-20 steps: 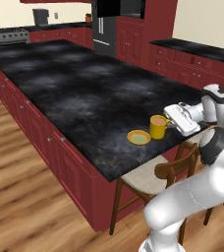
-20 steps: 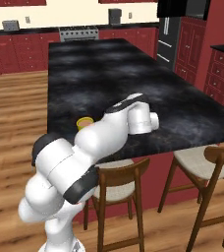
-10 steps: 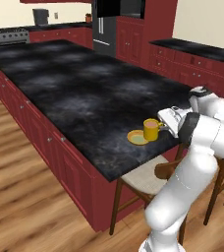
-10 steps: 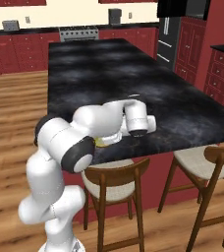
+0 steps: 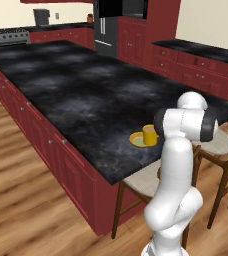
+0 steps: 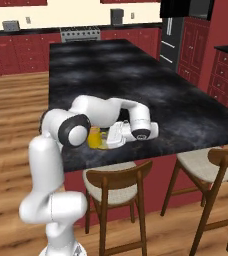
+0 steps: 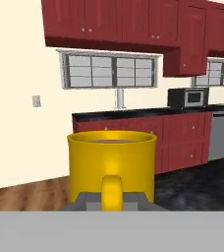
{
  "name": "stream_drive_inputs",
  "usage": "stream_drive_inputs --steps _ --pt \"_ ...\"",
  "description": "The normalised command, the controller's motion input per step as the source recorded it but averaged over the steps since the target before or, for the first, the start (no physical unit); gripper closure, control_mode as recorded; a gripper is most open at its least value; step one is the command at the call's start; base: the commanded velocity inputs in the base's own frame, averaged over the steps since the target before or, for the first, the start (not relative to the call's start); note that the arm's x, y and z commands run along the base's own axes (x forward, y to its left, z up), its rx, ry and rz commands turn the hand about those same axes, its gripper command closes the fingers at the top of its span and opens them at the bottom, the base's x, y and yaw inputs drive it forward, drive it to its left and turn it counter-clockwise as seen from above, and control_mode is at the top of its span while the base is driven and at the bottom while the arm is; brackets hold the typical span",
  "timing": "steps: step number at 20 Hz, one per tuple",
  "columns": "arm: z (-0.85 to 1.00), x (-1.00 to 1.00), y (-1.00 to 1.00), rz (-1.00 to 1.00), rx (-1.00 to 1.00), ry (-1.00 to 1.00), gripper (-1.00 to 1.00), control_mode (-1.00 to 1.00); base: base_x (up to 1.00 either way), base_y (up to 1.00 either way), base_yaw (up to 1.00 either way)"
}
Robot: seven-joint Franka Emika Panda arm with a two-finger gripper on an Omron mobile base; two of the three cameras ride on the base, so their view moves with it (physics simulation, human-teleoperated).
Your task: Pick the cup of tea, navigate to the dining table, and place it on the saucer.
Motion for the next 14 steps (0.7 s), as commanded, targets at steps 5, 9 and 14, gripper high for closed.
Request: stream_drive_inputs --steps 5,9,14 --pt "-0.25 0.29 0.0 0.0 0.0 0.09 1.0 -1.0 0.0 0.0 0.0" --pt "-0.16 0.38 0.09 0.0 0.0 0.11 1.0 -1.0 0.0 0.0 0.0" --pt "-0.14 0.38 0.21 -0.02 0.0 0.08 1.0 -1.0 0.0 0.0 0.0"
